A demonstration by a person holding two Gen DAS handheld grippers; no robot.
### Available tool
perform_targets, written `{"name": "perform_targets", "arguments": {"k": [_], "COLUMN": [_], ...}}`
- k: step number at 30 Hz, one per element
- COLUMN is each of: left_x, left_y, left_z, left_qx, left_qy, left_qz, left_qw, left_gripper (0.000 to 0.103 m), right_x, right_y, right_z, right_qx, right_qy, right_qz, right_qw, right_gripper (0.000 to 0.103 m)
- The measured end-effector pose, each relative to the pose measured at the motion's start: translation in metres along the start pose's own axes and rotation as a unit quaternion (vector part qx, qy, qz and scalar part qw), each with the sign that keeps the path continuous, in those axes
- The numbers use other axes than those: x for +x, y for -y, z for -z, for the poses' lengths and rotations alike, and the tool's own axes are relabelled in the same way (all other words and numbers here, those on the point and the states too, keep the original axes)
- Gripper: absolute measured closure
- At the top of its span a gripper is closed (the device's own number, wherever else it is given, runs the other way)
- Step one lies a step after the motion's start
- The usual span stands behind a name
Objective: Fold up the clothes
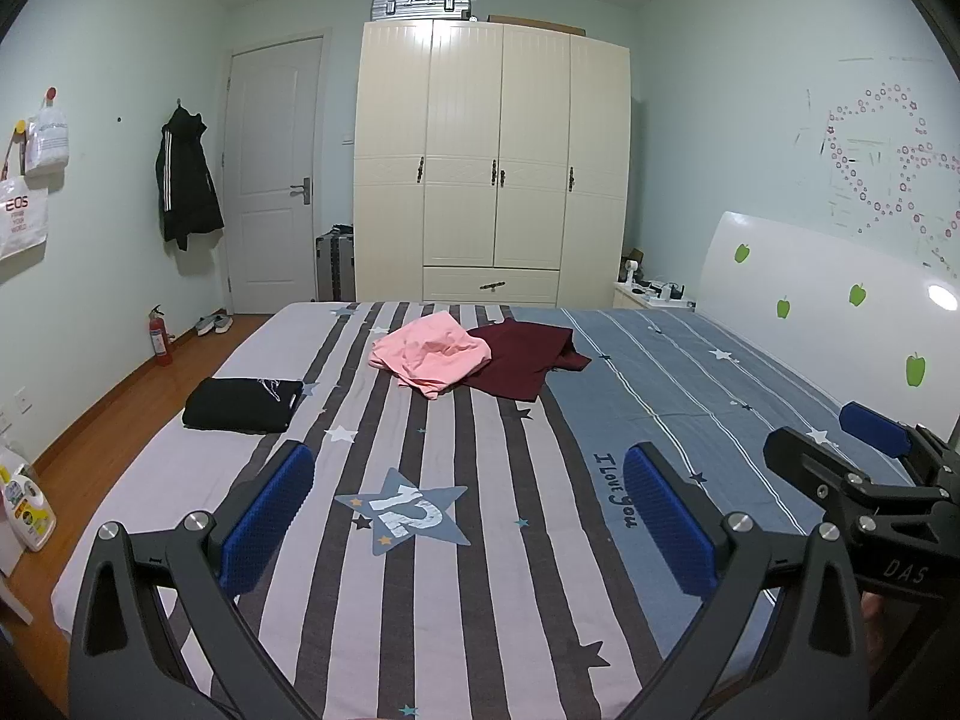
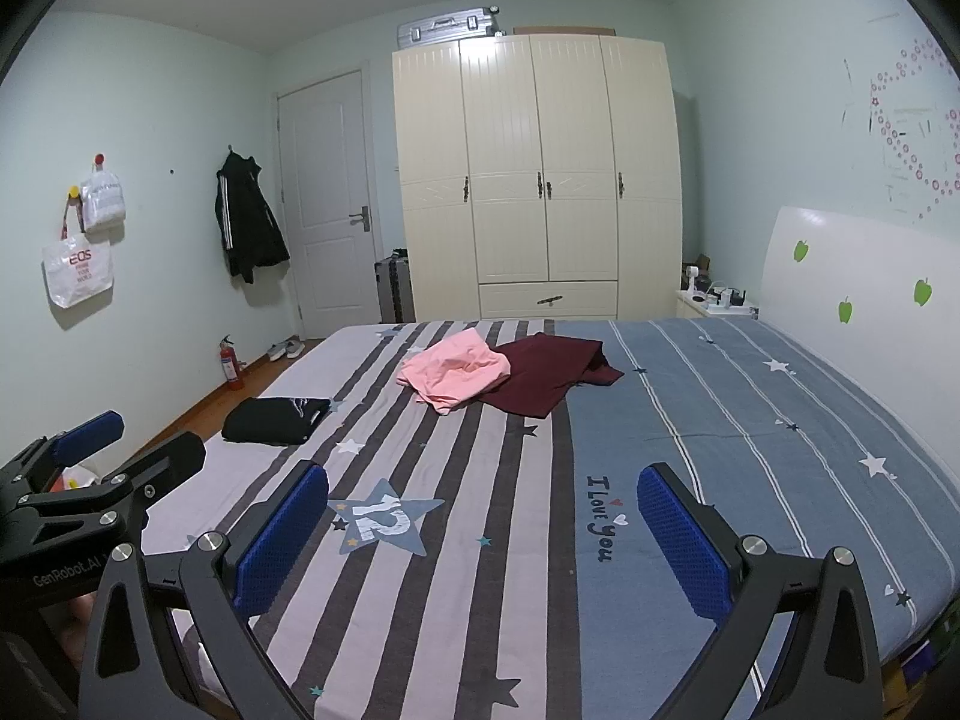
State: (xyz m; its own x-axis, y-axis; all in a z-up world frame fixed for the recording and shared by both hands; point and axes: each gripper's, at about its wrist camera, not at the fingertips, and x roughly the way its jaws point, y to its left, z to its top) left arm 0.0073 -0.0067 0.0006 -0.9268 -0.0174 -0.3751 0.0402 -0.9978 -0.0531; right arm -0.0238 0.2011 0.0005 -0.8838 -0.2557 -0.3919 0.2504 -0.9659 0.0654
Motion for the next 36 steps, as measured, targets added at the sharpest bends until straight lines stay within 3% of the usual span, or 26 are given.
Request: {"name": "perform_targets", "arguments": {"k": [28,36], "left_x": [0.004,0.02], "left_y": [-0.001,-0.012], "left_z": [-0.004,0.005], "left_qx": [-0.001,-0.008], "left_qy": [0.0,-0.011], "left_qz": [-0.003,-0.007], "left_qw": [1.0,0.9999], "left_gripper": [0.001,0.001], "right_x": [0.0,0.036], "right_y": [0.0,-0.002], "right_z": [-0.004,0.012], "right_qx": [0.0,-0.002], "right_qy": [0.001,-0.025], "right_qz": [-0.001,0.0], "right_qw": [1.0,1.0], "right_gripper": [0.001,0.001]}}
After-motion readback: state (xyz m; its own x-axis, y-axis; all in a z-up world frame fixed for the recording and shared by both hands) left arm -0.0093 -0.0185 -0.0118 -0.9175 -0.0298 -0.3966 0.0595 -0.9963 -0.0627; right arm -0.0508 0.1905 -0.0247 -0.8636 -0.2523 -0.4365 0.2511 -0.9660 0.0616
